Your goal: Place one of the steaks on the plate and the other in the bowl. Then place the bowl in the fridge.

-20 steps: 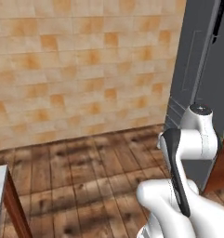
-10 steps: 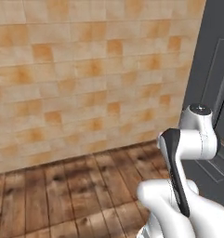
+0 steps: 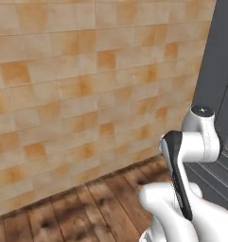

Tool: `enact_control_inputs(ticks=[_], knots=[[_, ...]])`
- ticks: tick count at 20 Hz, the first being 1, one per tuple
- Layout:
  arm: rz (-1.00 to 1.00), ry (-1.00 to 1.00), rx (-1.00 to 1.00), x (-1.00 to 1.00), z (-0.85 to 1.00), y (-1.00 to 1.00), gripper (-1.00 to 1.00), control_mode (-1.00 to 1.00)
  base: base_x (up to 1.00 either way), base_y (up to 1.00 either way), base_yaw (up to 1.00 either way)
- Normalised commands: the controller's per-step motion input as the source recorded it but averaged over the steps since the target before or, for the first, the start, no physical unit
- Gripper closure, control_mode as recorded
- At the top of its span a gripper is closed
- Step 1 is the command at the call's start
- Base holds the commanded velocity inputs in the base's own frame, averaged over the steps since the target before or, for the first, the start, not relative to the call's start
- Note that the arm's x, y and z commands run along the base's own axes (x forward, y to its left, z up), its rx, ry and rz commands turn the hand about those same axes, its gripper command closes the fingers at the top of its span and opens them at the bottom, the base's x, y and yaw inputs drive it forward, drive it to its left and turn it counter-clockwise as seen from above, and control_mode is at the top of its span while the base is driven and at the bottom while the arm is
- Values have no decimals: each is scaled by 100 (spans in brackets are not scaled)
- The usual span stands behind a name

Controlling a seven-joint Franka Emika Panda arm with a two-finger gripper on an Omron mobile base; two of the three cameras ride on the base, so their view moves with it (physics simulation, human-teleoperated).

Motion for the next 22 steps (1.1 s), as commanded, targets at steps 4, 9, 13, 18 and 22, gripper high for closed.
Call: enact_control_inputs(ticks=[4,9,13,18,22], knots=[[0,0,0,0,0,0,-100,100,100,36,-42],[0,0,0,0,0,0,-100,100,66,33,-71],[0,0,0,0,0,0,-100,100,32,22,-89],[0,0,0,0,0,0,-100,100,50,34,-85],[0,0,0,0,0,0,-100,100,48,34,-85]])
